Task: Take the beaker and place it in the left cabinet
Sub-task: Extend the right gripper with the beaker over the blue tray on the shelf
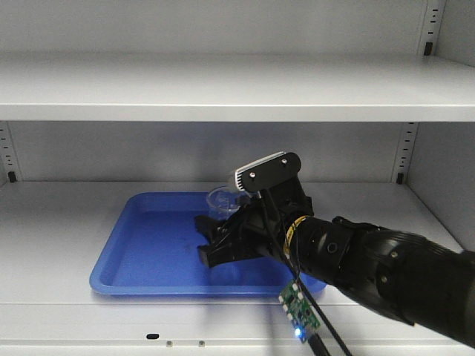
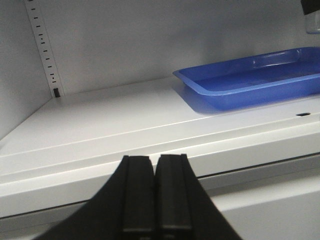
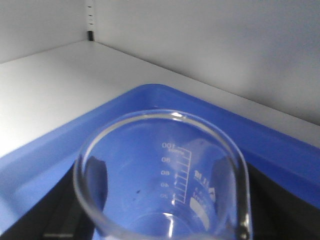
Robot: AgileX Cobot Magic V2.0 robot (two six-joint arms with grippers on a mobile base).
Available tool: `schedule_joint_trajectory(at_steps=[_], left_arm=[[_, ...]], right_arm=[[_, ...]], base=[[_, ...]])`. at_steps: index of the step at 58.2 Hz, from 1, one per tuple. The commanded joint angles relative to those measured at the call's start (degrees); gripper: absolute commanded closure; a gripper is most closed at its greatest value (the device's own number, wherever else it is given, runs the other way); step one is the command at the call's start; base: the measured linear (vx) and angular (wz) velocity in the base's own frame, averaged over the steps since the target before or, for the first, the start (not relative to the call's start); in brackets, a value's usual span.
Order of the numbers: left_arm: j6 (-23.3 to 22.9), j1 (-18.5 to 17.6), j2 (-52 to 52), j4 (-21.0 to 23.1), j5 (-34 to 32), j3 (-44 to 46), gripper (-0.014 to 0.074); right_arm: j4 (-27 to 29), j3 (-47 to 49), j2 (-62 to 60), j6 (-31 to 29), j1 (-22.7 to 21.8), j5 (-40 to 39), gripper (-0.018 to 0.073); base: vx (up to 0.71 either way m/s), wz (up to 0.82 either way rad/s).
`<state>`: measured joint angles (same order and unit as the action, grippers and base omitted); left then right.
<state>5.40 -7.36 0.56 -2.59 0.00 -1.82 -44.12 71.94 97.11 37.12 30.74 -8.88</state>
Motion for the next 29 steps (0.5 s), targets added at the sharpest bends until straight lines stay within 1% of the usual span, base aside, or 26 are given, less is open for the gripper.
schedule_joint_trajectory(at_steps=[1, 15, 29], left_arm=[[-0.15, -0.03, 1.06, 0.18, -4.28, -0.9, 0.0595], [-0.15, -0.03, 1.06, 0.18, -4.28, -0.9, 0.0595], [-0.15, -0.03, 1.06, 0.18, -4.28, -0.9, 0.0595]], right_arm=[[0.68, 4.46, 0.2, 0.72, -1.98, -3.56, 0.0568], [0.7, 11.82, 8.35, 1.29, -1.95, -3.52, 0.0564], [0.75, 12.77, 12.28, 1.6, -1.95, -3.62, 0.0547]], base=[[0.0, 0.0], [0.0, 0.0], [0.0, 0.0]])
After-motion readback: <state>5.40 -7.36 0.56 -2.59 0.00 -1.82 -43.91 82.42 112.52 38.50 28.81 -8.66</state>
